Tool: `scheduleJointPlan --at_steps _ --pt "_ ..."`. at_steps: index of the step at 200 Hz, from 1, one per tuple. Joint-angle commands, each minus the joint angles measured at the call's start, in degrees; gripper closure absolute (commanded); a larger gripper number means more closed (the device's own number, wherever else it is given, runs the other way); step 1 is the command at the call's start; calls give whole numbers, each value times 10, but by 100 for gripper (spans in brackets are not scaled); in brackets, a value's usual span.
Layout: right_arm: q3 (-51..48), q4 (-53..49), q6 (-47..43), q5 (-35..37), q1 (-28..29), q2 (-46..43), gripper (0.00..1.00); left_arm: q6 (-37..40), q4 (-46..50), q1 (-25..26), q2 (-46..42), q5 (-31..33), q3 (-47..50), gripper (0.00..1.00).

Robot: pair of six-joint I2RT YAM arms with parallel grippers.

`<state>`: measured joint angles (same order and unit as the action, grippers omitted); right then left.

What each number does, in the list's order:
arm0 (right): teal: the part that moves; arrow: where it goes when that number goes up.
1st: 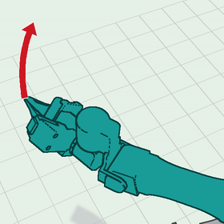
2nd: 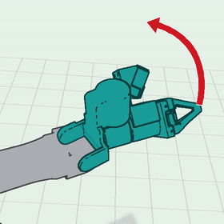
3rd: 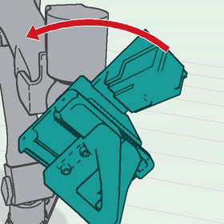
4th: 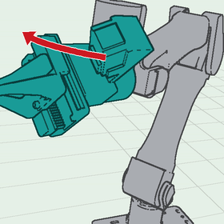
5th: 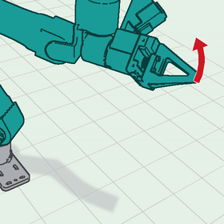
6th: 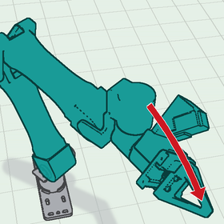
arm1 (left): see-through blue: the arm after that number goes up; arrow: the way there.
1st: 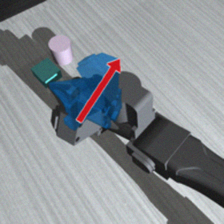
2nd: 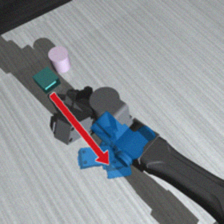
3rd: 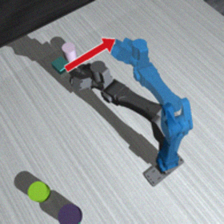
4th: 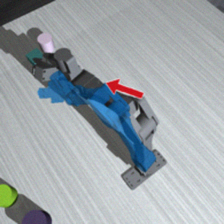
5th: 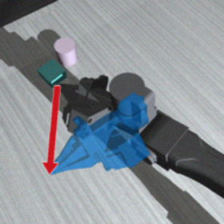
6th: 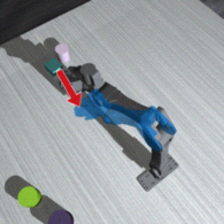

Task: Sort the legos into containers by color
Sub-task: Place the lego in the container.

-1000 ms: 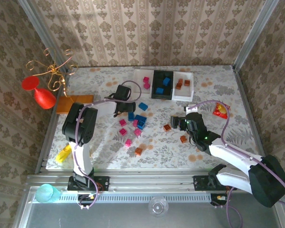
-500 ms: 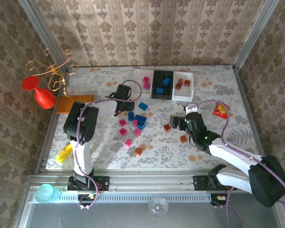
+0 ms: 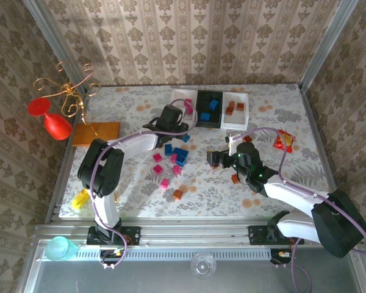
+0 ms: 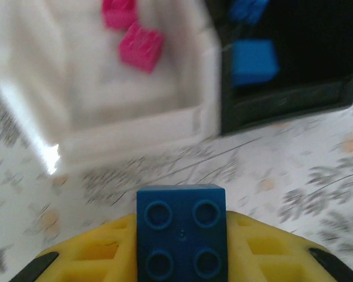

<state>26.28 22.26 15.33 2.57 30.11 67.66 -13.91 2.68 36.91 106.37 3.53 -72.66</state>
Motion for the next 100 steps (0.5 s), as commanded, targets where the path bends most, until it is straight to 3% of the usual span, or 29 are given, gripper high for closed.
scheduleJointPlan --at_steps 1,58,100 --pt "-24 51 -14 59 5 -25 0 29 -14 15 26 1 -54 70" --pt "-51 81 -58 172 7 -68 0 54 7 23 167 -19 -251 70" --pt "-25 -2 -59 212 7 -110 0 75 90 17 304 -6 -476 63"
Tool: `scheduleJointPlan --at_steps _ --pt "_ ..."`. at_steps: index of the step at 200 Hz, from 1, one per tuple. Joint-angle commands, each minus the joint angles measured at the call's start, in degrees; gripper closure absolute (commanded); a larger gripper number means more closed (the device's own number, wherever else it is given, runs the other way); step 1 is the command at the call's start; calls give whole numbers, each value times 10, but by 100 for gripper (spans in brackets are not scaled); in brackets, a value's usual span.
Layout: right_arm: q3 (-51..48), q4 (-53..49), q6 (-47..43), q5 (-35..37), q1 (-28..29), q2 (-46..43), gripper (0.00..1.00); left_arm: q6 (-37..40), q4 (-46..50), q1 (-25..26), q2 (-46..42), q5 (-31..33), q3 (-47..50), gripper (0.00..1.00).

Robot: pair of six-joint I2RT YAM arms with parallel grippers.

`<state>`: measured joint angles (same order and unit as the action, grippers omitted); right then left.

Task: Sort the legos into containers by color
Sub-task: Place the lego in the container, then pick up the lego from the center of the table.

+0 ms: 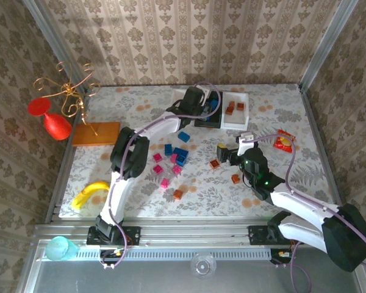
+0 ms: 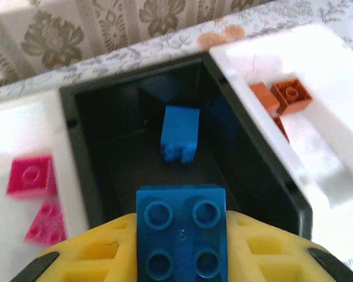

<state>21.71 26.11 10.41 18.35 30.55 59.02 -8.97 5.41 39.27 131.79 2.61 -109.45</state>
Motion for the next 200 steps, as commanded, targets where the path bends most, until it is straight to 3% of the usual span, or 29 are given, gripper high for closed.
scheduleJointPlan --at_steps 1,27,48,80,114,139,167,200 --pt "21 -43 -9 55 3 -24 0 25 67 -7 54 5 -115 62" --pt "66 -133 11 69 2 -28 0 30 186 -9 118 29 -283 49" --pt "117 -226 30 76 1 -9 0 28 195 -9 88 33 -273 39" --pt "127 -249 65 65 1 17 0 15 112 -11 -62 6 -58 31" --pt "150 -285 106 -38 6 75 1 -2 -7 -19 -281 -13 269 25" --pt "193 -343 105 -85 22 155 2 -49 -46 -49 -418 -57 456 21" --pt "244 -405 95 -82 45 253 6 -84 -44 -73 -529 -99 577 17" --pt "293 -430 80 -75 56 335 19 -90 -18 -75 -567 -139 623 16"
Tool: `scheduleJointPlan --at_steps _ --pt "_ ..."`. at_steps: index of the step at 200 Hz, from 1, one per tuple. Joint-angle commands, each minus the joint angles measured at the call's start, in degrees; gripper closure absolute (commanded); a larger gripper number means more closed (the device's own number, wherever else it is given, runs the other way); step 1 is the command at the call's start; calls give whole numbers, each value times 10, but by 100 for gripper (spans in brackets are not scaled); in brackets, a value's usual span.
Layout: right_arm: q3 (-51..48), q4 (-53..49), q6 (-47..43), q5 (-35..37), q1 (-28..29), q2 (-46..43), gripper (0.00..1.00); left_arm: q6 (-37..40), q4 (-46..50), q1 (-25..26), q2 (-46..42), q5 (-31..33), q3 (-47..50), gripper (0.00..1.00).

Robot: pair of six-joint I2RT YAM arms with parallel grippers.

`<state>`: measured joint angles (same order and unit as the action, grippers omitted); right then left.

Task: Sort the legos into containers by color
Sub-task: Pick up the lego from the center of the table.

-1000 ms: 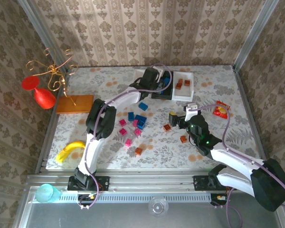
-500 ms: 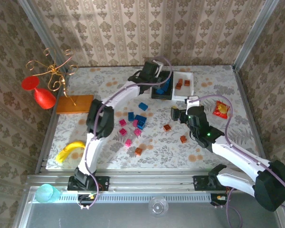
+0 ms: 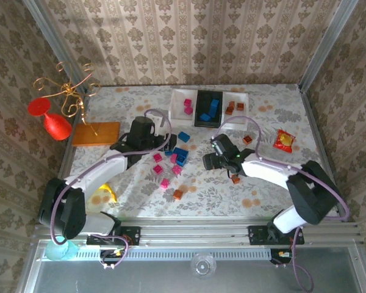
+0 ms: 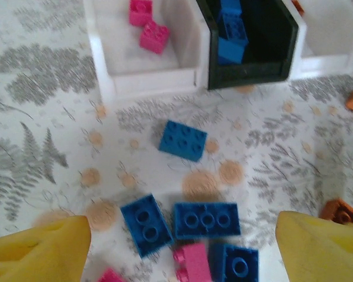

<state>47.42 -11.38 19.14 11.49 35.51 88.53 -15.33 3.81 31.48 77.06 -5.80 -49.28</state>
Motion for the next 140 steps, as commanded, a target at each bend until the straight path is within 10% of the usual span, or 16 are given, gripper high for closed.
scheduleJointPlan --at_steps 1,89,140 --pt "38 -55 -8 -7 7 42 20 -27 -3 4 -20 -55 22 16" --pt "82 -69 -29 -17 12 103 61 -40 -170 14 -30 -67 133 16" --pt "102 -11 -8 12 -35 22 66 -37 -215 16 -55 -93 165 15"
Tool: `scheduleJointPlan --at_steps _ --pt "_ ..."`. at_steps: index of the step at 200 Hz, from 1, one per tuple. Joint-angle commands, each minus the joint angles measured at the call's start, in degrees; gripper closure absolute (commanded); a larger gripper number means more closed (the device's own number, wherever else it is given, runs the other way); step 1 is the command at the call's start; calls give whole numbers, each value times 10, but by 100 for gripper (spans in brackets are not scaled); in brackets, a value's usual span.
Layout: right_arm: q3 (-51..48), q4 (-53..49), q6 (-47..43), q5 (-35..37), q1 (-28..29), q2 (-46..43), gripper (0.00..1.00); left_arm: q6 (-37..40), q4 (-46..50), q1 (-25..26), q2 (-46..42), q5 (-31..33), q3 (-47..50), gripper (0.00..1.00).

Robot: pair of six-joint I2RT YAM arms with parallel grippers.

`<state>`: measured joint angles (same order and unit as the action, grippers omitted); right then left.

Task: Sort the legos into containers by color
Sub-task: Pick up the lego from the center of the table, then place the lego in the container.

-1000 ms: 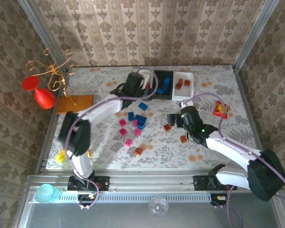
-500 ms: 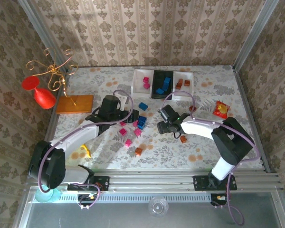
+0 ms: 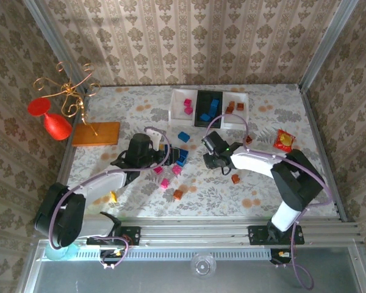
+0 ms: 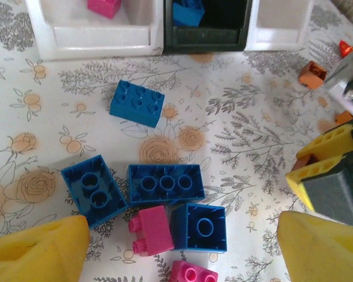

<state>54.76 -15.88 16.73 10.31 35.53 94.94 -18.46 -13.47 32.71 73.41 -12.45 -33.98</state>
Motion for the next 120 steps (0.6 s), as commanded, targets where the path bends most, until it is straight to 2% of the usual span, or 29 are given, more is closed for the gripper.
scheduleJointPlan --at_steps 1,27,65,90,120 --pt "29 36 17 24 -38 -43 66 -5 -42 4 -19 -28 13 15" --pt "53 106 36 34 -108 -44 66 -4 -68 13 -24 -55 27 15" --pt "145 129 46 70 -196 50 66 2 -70 24 -35 -53 33 15" --pt "235 107 44 61 -226 140 64 6 -67 27 -40 -45 35 15" --pt "320 63 32 61 -237 192 53 9 -66 30 -44 -37 37 15"
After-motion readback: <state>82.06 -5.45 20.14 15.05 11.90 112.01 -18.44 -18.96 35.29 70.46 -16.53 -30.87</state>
